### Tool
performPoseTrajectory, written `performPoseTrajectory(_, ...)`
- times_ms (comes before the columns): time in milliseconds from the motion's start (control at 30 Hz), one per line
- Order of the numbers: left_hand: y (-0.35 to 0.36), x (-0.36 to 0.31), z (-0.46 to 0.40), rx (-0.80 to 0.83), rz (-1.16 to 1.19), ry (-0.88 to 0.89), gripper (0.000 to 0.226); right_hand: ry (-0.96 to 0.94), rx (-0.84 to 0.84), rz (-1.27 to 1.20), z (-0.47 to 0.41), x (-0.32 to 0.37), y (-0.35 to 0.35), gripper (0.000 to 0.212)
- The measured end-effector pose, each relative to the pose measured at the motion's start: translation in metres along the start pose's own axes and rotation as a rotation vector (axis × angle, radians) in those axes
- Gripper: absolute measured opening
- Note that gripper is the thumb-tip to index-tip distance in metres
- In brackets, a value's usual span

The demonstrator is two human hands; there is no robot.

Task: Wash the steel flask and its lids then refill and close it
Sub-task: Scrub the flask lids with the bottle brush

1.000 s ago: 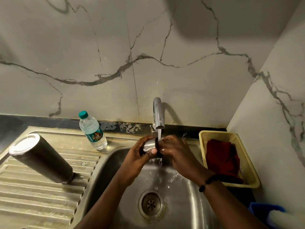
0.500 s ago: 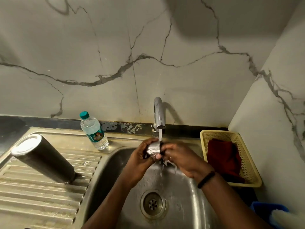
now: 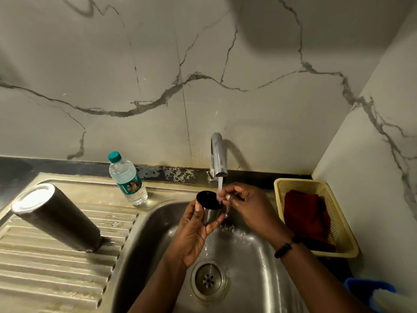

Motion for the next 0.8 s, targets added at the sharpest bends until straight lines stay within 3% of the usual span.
performPoseTrajectory(133, 0.001, -0.003, -0.006, 0.034, 0.001, -0.035, 0.060, -0.147, 0.118, 0.245, -0.006, 0.013, 0.003, 0.023)
performPoseTrajectory(233, 0.002, -0.004, -0.011, 0.106, -0.193, -0.045, 0.044, -0.270, 0.412, 0.513, -0.008, 0.016, 0.023, 0.020)
performPoseTrajectory(300, 0.006, -0.008, -0.014, 0.166, -0.372, -0.029, 0.041, -0.218, 0.468, 0.552, -0.009, 0.005, 0.030, 0.017)
performPoseTrajectory(400, 0.006, -0.017, -0.020, 0.161, -0.649, 0.047, 0.044, -0.052, 0.361, 0.479, -0.011, -0.018, 0.025, 0.021)
performPoseTrajectory(433, 0.006, -0.020, -0.020, 0.163, -0.718, 0.086, 0.047, 0.031, 0.331, 0.355, -0.010, -0.026, 0.021, 0.021)
performPoseTrajectory(533, 0.009, -0.031, -0.021, 0.155, -0.853, 0.201, 0.059, 0.279, 0.171, -0.403, -0.001, -0.032, 0.018, 0.022)
performPoseTrajectory(567, 0.011, -0.034, -0.022, 0.148, -0.892, 0.240, 0.058, 0.284, 0.106, -0.524, 0.002, -0.039, 0.019, 0.022)
performPoseTrajectory(633, 0.013, -0.033, -0.024, 0.124, -0.904, 0.250, 0.052, 0.237, 0.022, -0.425, 0.009, -0.033, 0.017, 0.025)
performPoseTrajectory(700, 0.008, -0.029, -0.024, 0.060, -0.885, 0.193, 0.047, 0.171, -0.040, -0.175, 0.008, -0.031, 0.016, 0.031)
performPoseTrajectory(733, 0.005, -0.026, -0.024, 0.024, -0.887, 0.170, 0.048, 0.156, -0.094, -0.164, 0.007, -0.034, 0.011, 0.029)
performPoseTrajectory(800, 0.000, -0.023, -0.025, -0.016, -0.927, 0.148, 0.050, 0.284, -0.178, -0.449, 0.011, -0.047, 0.011, 0.017)
Point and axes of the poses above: each hand's wrist, its own z-axis away from the middle knuckle, its own y-axis out of the palm, x = y × z, the point moved 6 cm from there along -z, towards the middle knuckle, and after that the axes turned 15 degrees about -z, right-handed, at the moved point
